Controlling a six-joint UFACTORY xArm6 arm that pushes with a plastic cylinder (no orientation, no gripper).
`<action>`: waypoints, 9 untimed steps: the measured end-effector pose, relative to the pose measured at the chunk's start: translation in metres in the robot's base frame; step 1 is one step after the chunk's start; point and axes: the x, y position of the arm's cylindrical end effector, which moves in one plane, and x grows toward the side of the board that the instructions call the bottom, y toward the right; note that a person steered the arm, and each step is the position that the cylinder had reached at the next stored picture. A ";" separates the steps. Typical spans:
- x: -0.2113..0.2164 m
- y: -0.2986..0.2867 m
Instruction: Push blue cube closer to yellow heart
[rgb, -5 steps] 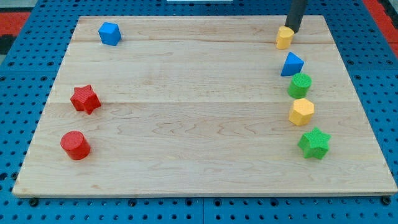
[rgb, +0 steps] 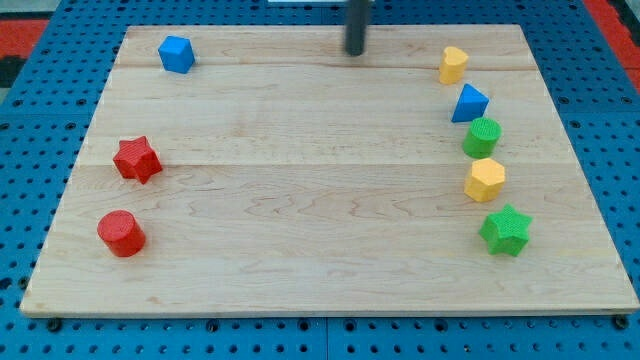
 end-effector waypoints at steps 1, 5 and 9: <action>0.013 -0.124; 0.004 -0.103; -0.028 0.023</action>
